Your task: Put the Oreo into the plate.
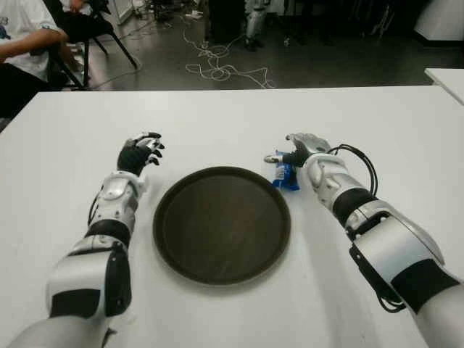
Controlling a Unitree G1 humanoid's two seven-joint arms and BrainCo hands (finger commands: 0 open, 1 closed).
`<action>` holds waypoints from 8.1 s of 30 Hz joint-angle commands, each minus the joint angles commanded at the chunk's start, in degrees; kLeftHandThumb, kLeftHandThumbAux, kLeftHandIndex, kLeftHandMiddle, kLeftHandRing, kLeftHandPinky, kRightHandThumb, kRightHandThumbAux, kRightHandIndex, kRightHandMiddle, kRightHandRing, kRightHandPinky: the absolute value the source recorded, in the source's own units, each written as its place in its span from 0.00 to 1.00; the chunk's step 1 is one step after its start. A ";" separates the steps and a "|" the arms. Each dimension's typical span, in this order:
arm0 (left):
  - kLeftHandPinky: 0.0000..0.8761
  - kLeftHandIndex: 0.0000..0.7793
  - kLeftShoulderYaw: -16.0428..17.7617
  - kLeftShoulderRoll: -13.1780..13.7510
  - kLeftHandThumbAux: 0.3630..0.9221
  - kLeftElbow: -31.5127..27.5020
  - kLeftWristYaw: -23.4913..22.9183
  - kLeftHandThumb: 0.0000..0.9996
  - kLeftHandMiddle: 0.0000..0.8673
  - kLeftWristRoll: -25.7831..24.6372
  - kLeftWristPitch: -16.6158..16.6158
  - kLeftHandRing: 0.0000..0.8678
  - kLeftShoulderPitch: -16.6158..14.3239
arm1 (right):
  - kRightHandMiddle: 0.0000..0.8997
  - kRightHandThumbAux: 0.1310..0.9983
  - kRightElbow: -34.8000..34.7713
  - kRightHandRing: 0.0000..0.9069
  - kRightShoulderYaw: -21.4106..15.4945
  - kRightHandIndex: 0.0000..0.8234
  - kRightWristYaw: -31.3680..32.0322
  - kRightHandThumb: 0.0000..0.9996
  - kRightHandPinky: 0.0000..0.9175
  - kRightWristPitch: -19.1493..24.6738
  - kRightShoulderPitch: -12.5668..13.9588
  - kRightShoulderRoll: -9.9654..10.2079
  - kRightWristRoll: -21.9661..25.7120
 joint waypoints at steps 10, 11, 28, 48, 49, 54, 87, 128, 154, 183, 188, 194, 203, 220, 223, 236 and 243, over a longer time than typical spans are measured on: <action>0.76 0.55 -0.34 0.23 0.63 0.04 0.22 0.70 0.68 0.38 -0.10 0.72 -0.03 | 0.00 0.13 -0.02 0.00 0.55 0.03 -0.45 0.01 0.00 -0.04 0.13 0.13 -0.01; 0.76 0.55 -0.31 0.24 0.63 0.05 0.20 0.70 0.68 0.36 -0.04 0.72 -0.05 | 0.00 0.13 0.00 0.00 0.62 0.03 -0.37 0.01 0.00 0.02 0.12 0.18 -0.03; 0.75 0.55 0.20 0.24 0.63 0.27 0.02 0.70 0.67 -0.04 0.33 0.71 -0.37 | 0.00 0.14 0.70 0.00 1.40 0.05 1.01 0.04 0.00 0.79 1.28 1.53 -0.34; 0.75 0.55 0.35 0.03 0.63 0.17 0.04 0.70 0.66 -0.25 0.09 0.71 -0.25 | 0.00 0.21 0.76 0.00 2.12 0.07 -0.18 0.00 0.00 0.84 2.13 1.73 -0.48; 0.76 0.55 0.33 0.05 0.63 0.17 0.05 0.70 0.67 -0.22 0.07 0.71 -0.24 | 0.00 0.21 0.72 0.00 2.07 0.07 -0.60 0.00 0.00 0.80 2.20 1.73 -0.44; 0.76 0.54 0.22 0.12 0.63 0.15 0.10 0.70 0.68 -0.10 0.06 0.72 -0.18 | 0.00 0.24 0.66 0.00 1.43 0.02 -1.84 0.00 0.00 0.97 2.37 1.90 0.13; 0.77 0.54 0.38 0.43 0.63 0.06 -0.31 0.70 0.67 -0.38 0.57 0.72 -0.19 | 0.04 0.55 0.33 0.10 -2.42 0.16 -5.91 0.18 0.28 -1.24 2.46 1.93 1.59; 0.76 0.54 0.81 0.17 0.63 -0.37 -0.03 0.70 0.67 -0.82 -0.05 0.72 0.27 | 0.24 0.68 0.12 0.21 -5.18 0.51 -6.08 0.71 0.28 -9.05 2.78 -0.70 3.02; 0.76 0.54 0.54 0.35 0.63 -0.24 -0.08 0.70 0.67 -0.54 -0.41 0.72 0.34 | 0.25 0.68 -0.10 0.24 -6.07 0.51 -7.74 0.71 0.28 -11.05 2.09 -1.40 3.41; 0.76 0.54 -0.27 0.53 0.63 -0.22 0.25 0.70 0.68 0.25 -0.56 0.72 0.29 | 0.36 0.69 -0.37 0.36 -6.55 0.50 -8.68 0.70 0.45 -11.55 1.47 -1.45 3.24; 0.76 0.54 -0.18 0.49 0.63 -0.12 0.31 0.70 0.67 0.20 -0.50 0.72 0.21 | 0.38 0.69 -0.40 0.38 -6.33 0.50 -9.37 0.70 0.46 -11.53 1.46 -1.44 3.00; 0.76 0.55 0.14 0.39 0.63 0.00 0.11 0.70 0.67 -0.13 -0.39 0.71 0.14 | 0.41 0.69 -0.40 0.42 -6.34 0.50 -9.88 0.70 0.49 -11.42 1.41 -1.37 3.07; 0.76 0.55 0.16 0.36 0.63 0.21 -0.15 0.70 0.68 -0.13 -0.19 0.72 -0.11 | 0.39 0.69 -0.55 0.40 -6.75 0.51 -10.12 0.70 0.47 -11.93 1.20 -1.43 3.50; 0.75 0.55 -0.21 0.27 0.63 0.27 0.31 0.70 0.68 0.37 -0.61 0.72 -0.09 | 0.47 0.69 -1.26 0.47 -6.86 0.51 -11.41 0.70 0.52 -12.65 0.83 -1.13 3.63; 0.75 0.55 -0.34 0.29 0.63 0.26 0.40 0.70 0.68 0.51 -0.67 0.72 -0.07 | 0.52 0.69 -1.34 0.51 -7.02 0.51 -11.23 0.70 0.56 -12.54 0.69 -1.02 3.79; 0.75 0.55 -0.28 0.26 0.63 0.24 0.23 0.70 0.69 0.75 -0.59 0.72 -0.14 | 0.51 0.69 -1.84 0.50 -7.32 0.51 -12.24 0.70 0.55 -13.10 0.76 -1.04 3.85; 0.75 0.55 -0.05 0.19 0.63 0.29 0.41 0.70 0.67 0.67 -0.44 0.71 -0.22 | 0.51 0.69 -2.10 0.51 -7.13 0.51 -12.72 0.70 0.56 -13.25 0.57 -1.08 3.65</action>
